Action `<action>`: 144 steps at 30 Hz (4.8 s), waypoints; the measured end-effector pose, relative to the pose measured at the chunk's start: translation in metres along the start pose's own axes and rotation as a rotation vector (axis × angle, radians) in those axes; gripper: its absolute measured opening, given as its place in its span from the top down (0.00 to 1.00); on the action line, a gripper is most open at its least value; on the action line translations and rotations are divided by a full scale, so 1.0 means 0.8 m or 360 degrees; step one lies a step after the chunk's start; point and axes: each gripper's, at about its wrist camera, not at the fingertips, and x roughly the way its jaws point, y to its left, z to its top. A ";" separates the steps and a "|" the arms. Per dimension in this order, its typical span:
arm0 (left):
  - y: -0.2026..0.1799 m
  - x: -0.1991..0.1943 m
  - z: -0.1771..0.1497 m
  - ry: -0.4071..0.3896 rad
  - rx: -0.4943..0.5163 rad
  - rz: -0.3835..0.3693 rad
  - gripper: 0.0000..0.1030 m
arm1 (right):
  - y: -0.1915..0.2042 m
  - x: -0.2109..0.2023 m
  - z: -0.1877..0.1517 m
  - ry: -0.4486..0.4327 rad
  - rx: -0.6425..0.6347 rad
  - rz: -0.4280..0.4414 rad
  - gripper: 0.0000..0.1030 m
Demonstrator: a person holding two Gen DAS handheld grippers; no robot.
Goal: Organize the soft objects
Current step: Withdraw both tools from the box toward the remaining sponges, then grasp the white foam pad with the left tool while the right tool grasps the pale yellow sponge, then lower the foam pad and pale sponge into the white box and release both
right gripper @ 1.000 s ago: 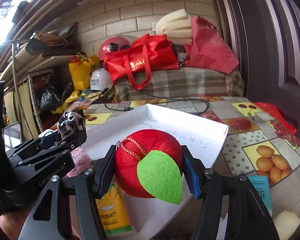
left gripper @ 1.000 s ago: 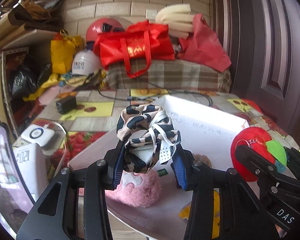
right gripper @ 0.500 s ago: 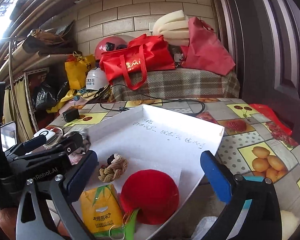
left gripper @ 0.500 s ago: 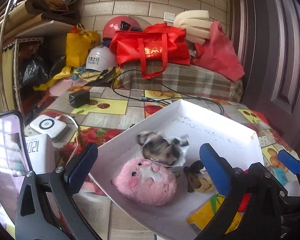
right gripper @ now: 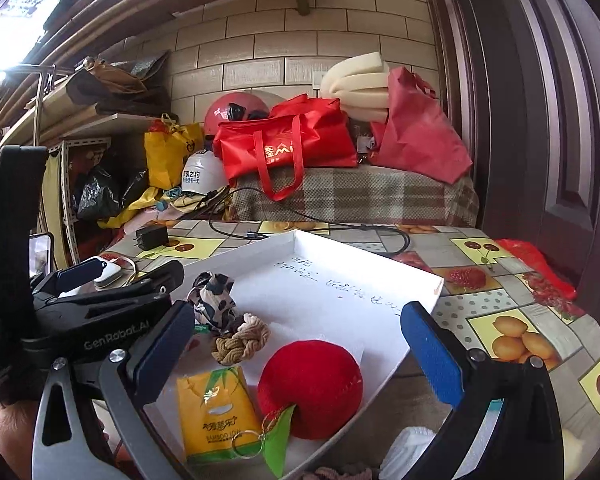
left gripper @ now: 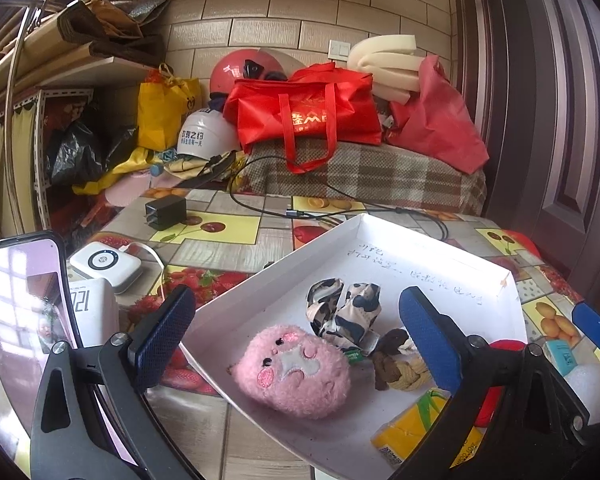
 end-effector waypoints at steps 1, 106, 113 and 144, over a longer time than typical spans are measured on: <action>0.000 -0.002 0.000 -0.0011 0.0001 0.0000 0.00 | 0.000 -0.002 -0.001 0.0001 0.0001 0.0002 0.00; -0.017 -0.023 -0.005 -0.0117 0.0079 -0.0055 0.50 | -0.009 -0.020 -0.027 0.0288 -0.0119 0.0460 0.43; -0.017 -0.024 -0.005 -0.0118 0.0072 -0.0061 0.50 | -0.016 0.027 -0.030 0.0508 0.0036 0.0526 0.43; -0.031 0.023 0.007 0.0000 0.0013 -0.0219 0.50 | -0.034 0.057 0.001 0.0262 0.0204 0.0135 0.40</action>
